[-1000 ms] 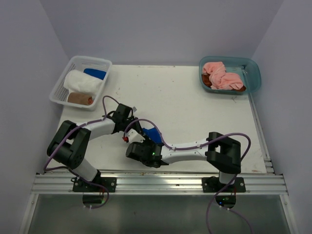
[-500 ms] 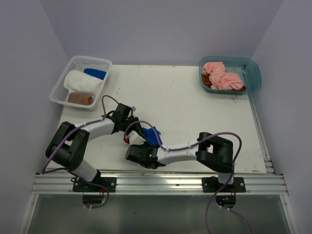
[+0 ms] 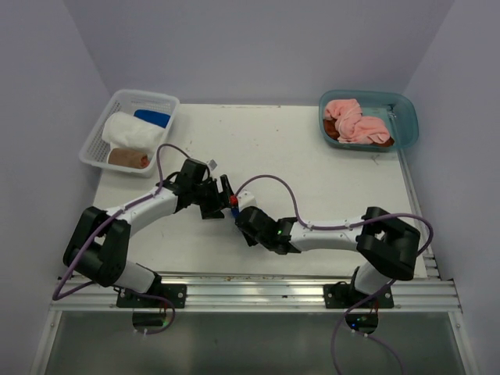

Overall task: Roll the towels
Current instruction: Roll the towel

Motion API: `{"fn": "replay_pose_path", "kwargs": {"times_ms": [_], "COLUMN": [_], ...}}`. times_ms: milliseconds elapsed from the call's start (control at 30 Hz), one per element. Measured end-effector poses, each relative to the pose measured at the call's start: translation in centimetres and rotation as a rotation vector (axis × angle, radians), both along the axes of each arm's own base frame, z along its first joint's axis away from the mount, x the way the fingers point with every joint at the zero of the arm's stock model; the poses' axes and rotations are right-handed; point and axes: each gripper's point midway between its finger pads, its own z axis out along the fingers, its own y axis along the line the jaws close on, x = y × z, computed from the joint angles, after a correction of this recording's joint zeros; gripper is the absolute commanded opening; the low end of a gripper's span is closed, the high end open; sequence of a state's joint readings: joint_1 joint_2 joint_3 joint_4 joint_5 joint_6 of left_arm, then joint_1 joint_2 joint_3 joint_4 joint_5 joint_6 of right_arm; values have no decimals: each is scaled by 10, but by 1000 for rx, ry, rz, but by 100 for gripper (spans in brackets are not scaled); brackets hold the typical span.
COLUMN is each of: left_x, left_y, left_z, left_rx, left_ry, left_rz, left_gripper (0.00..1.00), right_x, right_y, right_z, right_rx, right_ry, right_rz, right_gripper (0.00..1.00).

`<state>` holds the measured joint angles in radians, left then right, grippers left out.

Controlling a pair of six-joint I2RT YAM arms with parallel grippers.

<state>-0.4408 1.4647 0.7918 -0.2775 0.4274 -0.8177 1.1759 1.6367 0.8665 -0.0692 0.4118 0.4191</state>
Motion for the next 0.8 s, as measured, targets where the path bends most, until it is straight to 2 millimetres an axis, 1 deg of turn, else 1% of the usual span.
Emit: {"fn": "replay_pose_path", "kwargs": {"times_ms": [200, 400, 600, 800], "left_x": [-1, -3, -3, -7], "left_y": [-2, -5, -8, -10], "left_z": [1, 0, -9, -24], "left_rx": [-12, -33, -44, -42], "left_ry": [3, 0, 12, 48], "left_rz": [-8, -20, -30, -37], "left_gripper": [83, 83, 77, 65], "right_x": [4, 4, 3, 1], "right_y": [1, -3, -8, -10], "right_z": [6, 0, -3, -3], "right_rx": [183, 318, 445, 539], "right_ry": [108, 215, 300, 361], "right_rz": [-19, -44, -76, -99], "right_gripper": [0, 0, 0, 0]}}
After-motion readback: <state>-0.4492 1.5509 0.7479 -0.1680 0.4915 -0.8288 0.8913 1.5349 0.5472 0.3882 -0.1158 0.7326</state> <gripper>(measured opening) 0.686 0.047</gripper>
